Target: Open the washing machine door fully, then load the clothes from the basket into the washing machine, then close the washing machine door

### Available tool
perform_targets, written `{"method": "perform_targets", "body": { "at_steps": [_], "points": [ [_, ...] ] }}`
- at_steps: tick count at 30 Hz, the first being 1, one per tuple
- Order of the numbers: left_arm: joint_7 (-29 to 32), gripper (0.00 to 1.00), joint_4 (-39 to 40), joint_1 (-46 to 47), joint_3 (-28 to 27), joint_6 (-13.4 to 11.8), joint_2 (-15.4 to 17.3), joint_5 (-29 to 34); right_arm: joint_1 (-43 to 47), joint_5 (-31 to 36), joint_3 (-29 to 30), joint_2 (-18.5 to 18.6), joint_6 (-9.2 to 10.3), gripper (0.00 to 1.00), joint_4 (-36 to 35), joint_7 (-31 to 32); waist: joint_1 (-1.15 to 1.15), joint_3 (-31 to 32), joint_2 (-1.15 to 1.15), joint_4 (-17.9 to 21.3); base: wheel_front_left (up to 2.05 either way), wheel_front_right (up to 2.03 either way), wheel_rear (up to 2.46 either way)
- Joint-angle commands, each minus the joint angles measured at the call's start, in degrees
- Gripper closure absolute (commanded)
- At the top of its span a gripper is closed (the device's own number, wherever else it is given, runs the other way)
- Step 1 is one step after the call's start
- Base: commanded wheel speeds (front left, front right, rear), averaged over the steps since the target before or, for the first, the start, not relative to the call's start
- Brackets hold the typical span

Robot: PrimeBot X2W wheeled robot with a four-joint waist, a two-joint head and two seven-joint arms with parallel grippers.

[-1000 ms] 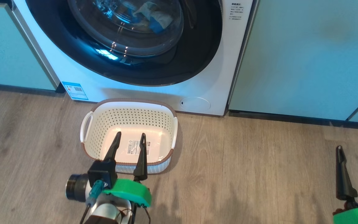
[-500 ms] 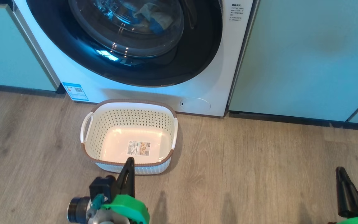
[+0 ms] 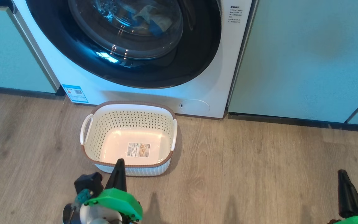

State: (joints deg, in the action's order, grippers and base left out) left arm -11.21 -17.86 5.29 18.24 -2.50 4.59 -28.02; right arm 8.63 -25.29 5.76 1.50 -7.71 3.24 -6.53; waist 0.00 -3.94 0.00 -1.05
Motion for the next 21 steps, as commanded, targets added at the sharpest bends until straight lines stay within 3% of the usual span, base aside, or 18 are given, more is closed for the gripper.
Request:
{"method": "perform_targets", "body": {
  "at_steps": [1,21],
  "points": [
    [0.2,1.00,2.0,2.0,-1.6,0.4,0.2,-1.5,-2.9,-1.8,-0.1,1.1,0.04,1.00,-1.4,0.2,0.00,0.1,0.00,0.0,0.00,0.00,0.00],
    [3.4,1.00,2.4,1.7,-5.8,2.4,0.1,-14.7,-5.3,-15.8,-0.7,1.7,0.07,1.00,1.0,2.1,0.00,0.8,0.00,0.2,0.00,0.00,0.00]
  ]
}}
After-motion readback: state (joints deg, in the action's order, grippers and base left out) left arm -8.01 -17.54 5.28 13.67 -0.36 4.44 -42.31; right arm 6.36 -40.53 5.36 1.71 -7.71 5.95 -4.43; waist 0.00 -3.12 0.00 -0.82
